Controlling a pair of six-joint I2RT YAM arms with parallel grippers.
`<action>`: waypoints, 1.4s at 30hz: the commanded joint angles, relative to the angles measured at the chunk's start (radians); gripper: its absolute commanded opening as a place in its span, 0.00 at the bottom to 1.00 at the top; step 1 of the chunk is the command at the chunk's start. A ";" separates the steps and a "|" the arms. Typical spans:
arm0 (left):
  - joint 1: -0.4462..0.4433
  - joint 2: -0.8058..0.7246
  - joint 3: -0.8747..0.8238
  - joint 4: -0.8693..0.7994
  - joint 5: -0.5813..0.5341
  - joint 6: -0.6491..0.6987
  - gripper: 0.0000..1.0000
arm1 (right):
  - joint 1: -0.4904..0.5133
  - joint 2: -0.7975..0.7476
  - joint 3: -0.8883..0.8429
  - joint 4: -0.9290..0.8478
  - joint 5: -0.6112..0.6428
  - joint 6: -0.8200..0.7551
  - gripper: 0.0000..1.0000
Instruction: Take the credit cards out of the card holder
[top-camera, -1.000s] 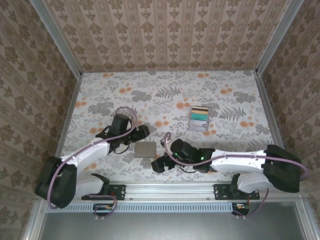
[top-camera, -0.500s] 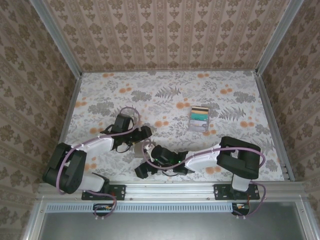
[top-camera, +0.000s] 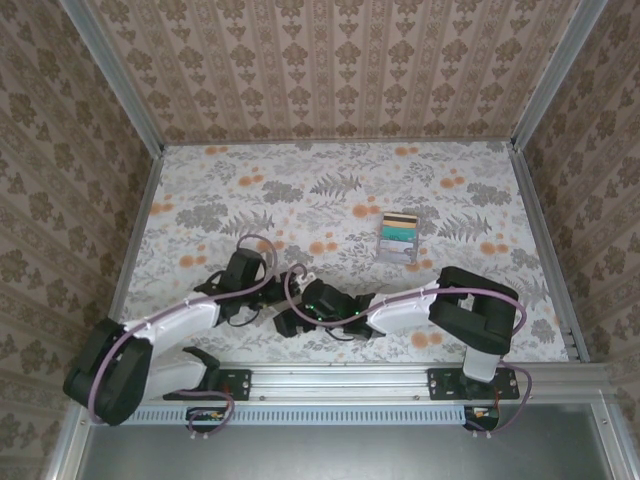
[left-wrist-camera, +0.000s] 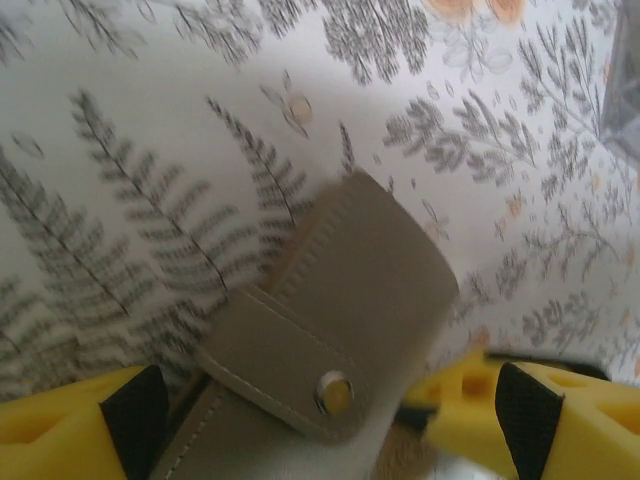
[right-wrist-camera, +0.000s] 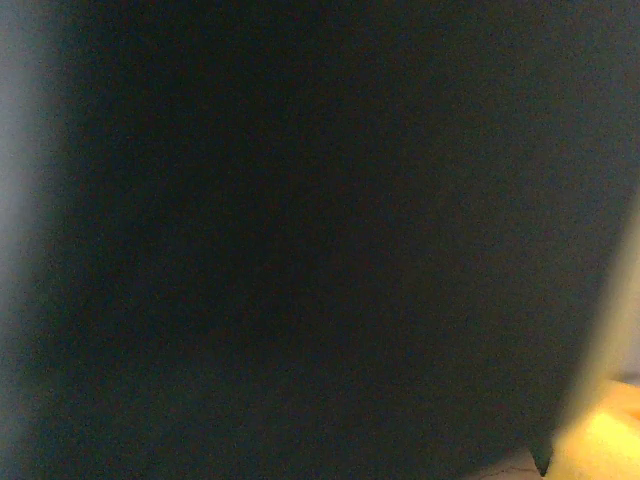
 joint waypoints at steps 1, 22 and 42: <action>-0.067 -0.084 -0.018 -0.066 -0.060 -0.074 0.89 | -0.043 -0.025 -0.033 -0.057 0.045 -0.026 1.00; -0.210 0.035 0.310 -0.519 -0.482 0.201 0.83 | -0.179 -0.689 -0.193 -0.417 0.171 -0.136 0.99; -0.371 0.371 0.536 -0.664 -0.577 0.283 0.49 | -0.294 -0.786 -0.310 -0.331 0.106 -0.152 1.00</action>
